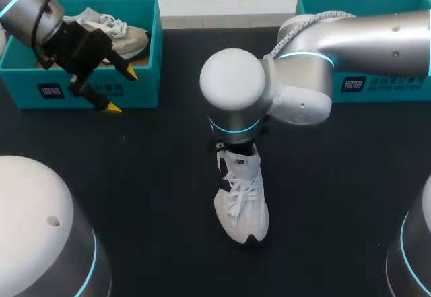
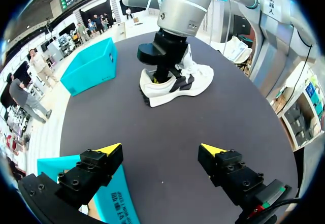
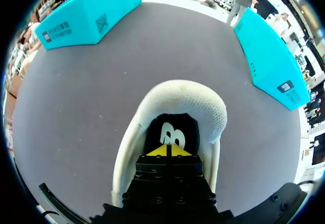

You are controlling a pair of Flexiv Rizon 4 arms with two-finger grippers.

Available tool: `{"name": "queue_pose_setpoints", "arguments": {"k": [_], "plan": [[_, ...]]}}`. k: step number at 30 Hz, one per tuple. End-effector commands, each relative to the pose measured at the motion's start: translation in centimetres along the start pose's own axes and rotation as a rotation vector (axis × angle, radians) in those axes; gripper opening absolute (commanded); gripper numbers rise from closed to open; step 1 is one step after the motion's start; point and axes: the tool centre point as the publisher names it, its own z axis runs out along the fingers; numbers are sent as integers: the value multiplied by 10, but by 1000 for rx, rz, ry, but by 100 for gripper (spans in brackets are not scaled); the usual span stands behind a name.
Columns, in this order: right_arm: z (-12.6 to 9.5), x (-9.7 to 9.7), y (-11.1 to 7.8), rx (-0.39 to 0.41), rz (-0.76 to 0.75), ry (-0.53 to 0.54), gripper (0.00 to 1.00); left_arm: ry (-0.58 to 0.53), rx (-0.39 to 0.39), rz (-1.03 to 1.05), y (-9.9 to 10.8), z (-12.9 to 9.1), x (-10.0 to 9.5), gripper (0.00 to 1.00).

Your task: Take the shoe out of the shoebox, open the shoe tongue, remove and reinsert the insole, then place the shoe into the shoebox

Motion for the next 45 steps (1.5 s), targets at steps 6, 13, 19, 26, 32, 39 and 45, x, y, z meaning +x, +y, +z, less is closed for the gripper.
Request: {"name": "queue_pose_setpoints", "arguments": {"k": [6,13,19,26,32,39,45], "plan": [[-7,7,21,-105,-11,-11,0,0,-3,0,0,0,1,100],[25,6,19,-55,-40,-37,0,0,-3,0,0,0,1,100],[41,6,-3,17,-65,-39,0,0,-3,0,0,0,1,100],[34,-1,-29,75,-71,-30,0,0,-3,0,0,0,1,100],[33,-9,-54,135,-69,-25,0,0,-3,0,0,0,1,100],[31,-5,-74,175,-56,0,0,0,-3,0,0,0,1,100],[18,-3,-62,117,-62,-4,0,0,-3,0,0,0,1,100]]}}
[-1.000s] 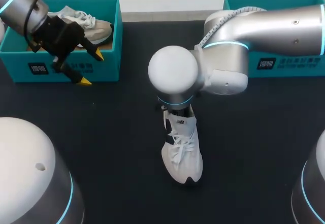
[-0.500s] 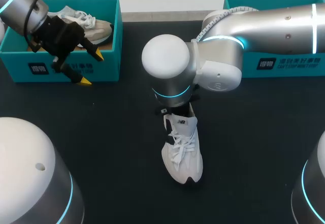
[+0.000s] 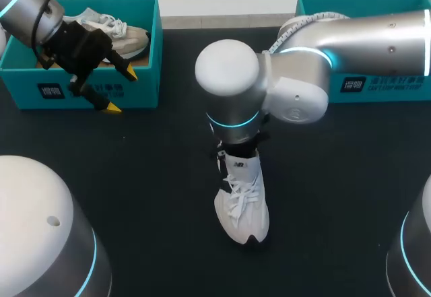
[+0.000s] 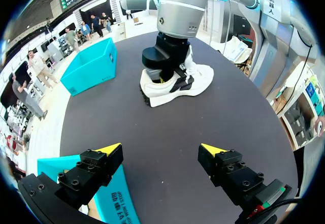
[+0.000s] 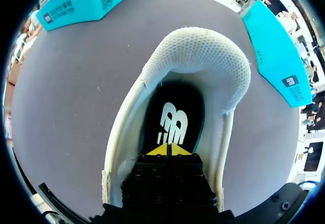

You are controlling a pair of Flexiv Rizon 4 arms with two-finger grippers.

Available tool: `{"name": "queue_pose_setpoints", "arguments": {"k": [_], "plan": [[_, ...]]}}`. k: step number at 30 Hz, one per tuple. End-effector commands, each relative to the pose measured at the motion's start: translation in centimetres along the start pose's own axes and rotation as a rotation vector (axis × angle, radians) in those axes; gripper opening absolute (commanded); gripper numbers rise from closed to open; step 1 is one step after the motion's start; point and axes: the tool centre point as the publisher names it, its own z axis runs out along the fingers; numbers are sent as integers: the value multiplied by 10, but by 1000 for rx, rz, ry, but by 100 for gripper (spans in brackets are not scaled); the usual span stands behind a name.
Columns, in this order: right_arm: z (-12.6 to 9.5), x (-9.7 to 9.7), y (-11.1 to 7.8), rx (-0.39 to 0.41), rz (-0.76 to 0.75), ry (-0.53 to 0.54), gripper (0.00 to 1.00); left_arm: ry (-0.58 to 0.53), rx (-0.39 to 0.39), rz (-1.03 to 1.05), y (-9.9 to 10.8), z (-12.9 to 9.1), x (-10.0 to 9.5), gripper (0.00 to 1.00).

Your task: Take the shoe out of the shoebox, open the shoe tongue, remove and reinsert the insole, then place the shoe into the shoebox

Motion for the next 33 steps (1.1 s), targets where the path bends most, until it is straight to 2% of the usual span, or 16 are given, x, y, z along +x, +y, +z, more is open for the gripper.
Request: {"name": "queue_pose_setpoints", "arguments": {"k": [1,11,15,18,20,27,33], "plan": [[13,2,-19,-65,7,-6,0,0,-3,0,0,0,1,100],[-25,8,29,-223,-23,25,0,0,-3,0,0,0,1,100],[-21,10,47,-263,-37,11,0,0,-3,0,0,0,1,100],[-6,7,57,-268,-46,-12,0,0,-3,0,0,0,1,100],[3,5,58,-263,-74,-55,0,0,-3,0,0,0,1,100],[35,5,46,-190,-88,-63,0,0,-3,0,0,0,1,100],[40,17,26,-115,-124,-20,0,0,-3,0,0,0,1,100]]}}
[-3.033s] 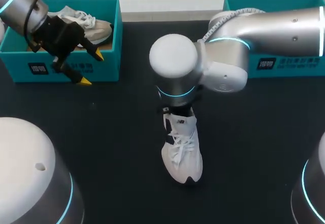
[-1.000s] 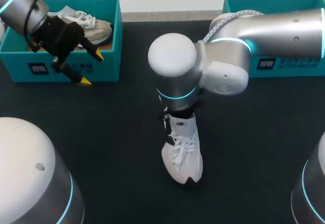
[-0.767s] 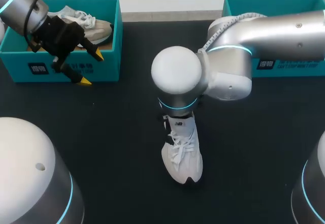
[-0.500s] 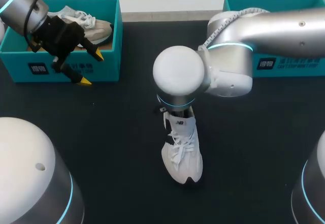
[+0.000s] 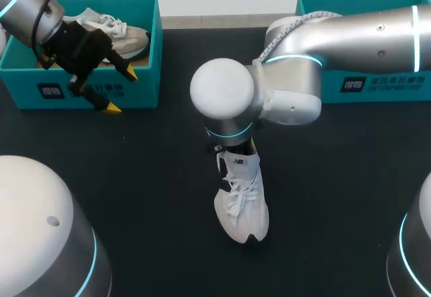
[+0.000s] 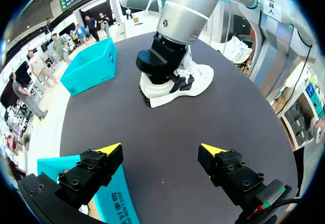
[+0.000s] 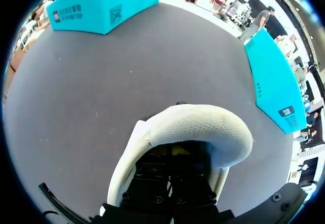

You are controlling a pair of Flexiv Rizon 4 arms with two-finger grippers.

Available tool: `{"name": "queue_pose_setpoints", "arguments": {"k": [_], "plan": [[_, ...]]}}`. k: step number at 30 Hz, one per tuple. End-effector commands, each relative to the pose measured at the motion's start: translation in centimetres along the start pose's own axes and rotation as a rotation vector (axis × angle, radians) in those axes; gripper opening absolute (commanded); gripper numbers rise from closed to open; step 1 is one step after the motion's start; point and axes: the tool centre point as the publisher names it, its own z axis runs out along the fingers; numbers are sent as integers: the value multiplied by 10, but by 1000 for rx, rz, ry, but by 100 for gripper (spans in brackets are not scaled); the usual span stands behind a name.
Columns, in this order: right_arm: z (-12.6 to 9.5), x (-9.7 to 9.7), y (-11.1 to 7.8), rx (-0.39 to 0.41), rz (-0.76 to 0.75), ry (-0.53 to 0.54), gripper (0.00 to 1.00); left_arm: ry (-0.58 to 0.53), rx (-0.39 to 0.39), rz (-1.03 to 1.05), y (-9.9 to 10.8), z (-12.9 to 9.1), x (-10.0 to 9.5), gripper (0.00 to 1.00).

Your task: Take the shoe out of the shoebox, open the shoe tongue, remove and reinsert the insole, then place the shoe into the shoebox

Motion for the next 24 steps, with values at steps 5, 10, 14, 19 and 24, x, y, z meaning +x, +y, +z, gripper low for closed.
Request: {"name": "queue_pose_setpoints", "arguments": {"k": [5,10,14,19,24], "plan": [[24,25,-34,79,-40,83,0,0,-3,0,0,0,1,100],[24,23,-53,124,-45,101,0,0,-3,0,0,0,1,100],[24,21,-63,150,-44,104,0,0,-3,0,0,0,1,100],[17,17,-54,115,-26,90,0,0,-3,0,0,0,1,100],[-4,13,-31,58,-34,75,0,0,-3,0,0,0,1,100]]}}
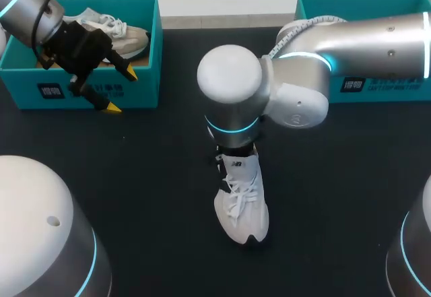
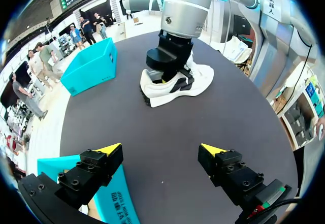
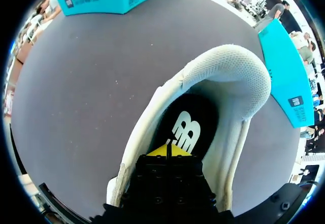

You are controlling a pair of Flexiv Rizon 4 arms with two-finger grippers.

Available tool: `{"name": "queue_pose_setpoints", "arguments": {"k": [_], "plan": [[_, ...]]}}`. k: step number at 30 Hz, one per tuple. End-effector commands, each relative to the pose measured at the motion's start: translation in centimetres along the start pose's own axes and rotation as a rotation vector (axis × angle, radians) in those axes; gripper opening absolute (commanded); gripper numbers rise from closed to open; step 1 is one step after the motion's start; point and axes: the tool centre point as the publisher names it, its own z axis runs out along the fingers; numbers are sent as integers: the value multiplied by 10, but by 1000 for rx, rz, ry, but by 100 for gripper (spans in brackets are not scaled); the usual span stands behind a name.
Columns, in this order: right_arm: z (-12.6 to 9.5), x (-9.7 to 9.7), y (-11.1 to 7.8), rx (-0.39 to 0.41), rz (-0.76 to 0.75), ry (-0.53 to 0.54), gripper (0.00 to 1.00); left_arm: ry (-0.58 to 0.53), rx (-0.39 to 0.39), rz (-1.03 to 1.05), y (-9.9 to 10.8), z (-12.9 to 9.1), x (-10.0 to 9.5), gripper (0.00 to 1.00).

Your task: Take the shoe out of the shoebox, open the shoe tongue, remove and reinsert the insole, then place the shoe into the shoebox

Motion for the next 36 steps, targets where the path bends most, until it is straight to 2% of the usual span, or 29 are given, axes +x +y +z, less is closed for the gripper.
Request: {"name": "queue_pose_setpoints", "arguments": {"k": [1,6,9,12,15,16,17,29,31,36], "plan": [[6,-1,5,-29,-2,-3,0,0,-3,0,0,0,1,100],[-13,-3,16,7,-2,-21,0,0,-3,0,0,0,1,100],[-20,-5,19,54,21,-40,0,0,-3,0,0,0,1,100],[-27,-7,18,123,58,-64,0,0,-3,0,0,0,1,100],[-35,-10,14,222,73,-33,0,0,-3,0,0,0,1,100],[-39,-12,14,222,78,-31,0,0,-3,0,0,0,1,100],[-44,-16,15,190,104,-49,0,0,-3,0,0,0,1,100],[-44,-16,15,190,104,-49,0,0,-3,0,0,0,1,100],[-43,-17,14,246,171,-114,0,0,-3,0,0,0,1,100],[-54,-15,10,340,276,-131,0,0,-3,0,0,0,1,100]]}}
